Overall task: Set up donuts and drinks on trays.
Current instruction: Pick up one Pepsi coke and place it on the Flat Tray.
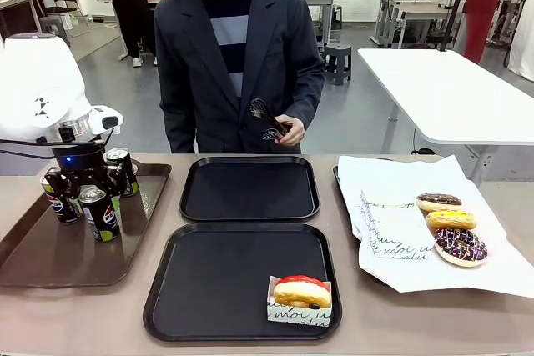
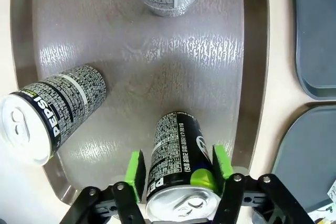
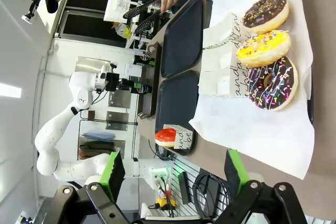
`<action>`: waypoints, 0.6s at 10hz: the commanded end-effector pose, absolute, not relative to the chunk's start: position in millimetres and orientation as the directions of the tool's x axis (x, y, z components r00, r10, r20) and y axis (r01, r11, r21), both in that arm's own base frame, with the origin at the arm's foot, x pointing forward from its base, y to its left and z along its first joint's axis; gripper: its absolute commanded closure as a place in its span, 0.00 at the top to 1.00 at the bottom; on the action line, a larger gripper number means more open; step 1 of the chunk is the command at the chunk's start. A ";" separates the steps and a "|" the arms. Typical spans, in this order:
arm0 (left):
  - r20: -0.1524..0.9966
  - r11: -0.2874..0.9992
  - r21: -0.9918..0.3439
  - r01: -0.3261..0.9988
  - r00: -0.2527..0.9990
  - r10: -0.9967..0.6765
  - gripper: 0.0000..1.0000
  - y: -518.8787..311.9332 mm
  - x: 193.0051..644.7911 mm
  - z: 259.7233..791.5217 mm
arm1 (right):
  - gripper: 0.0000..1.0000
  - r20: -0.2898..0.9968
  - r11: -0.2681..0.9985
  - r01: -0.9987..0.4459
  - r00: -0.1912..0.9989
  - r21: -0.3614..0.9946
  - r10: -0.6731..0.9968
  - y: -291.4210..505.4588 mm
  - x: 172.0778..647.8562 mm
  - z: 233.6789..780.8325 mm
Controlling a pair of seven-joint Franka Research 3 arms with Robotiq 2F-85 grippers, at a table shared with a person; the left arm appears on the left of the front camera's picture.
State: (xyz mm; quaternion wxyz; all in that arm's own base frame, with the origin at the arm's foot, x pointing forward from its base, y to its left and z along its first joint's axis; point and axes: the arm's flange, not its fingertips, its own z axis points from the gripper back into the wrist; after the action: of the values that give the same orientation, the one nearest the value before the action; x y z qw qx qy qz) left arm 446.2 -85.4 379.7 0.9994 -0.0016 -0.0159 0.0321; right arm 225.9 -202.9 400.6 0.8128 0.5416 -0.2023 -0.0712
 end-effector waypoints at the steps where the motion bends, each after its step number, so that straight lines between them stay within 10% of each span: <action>1: -0.008 0.995 -0.018 -0.102 0.995 0.102 0.49 -84.6 447.4 382.2 | 1.00 0.270 0.394 -0.125 0.902 0.911 -0.338 -203.0 227.1 400.1; 4: -0.030 0.992 -0.006 -0.125 0.992 0.125 0.10 -85.4 445.5 387.1 | 1.00 0.270 0.394 -0.125 0.902 0.911 -0.338 -203.0 227.1 400.1; 5: 0.028 0.992 0.022 -0.125 0.992 0.124 0.40 -88.6 436.9 408.6 | 1.00 0.270 0.394 -0.125 0.902 0.911 -0.338 -203.0 227.1 400.1; 6: 0.042 0.993 0.032 -0.111 0.993 0.109 0.40 -92.2 426.4 429.7 | 1.00 0.270 0.394 -0.125 0.902 0.911 -0.338 -203.0 227.1 400.1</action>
State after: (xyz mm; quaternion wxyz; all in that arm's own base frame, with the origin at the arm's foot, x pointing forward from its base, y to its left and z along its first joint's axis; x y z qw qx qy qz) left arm 439.1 -84.1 401.0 0.9989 0.0028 -0.0069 0.0460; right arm 225.9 -202.9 400.6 0.8129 0.5415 -0.2023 -0.0713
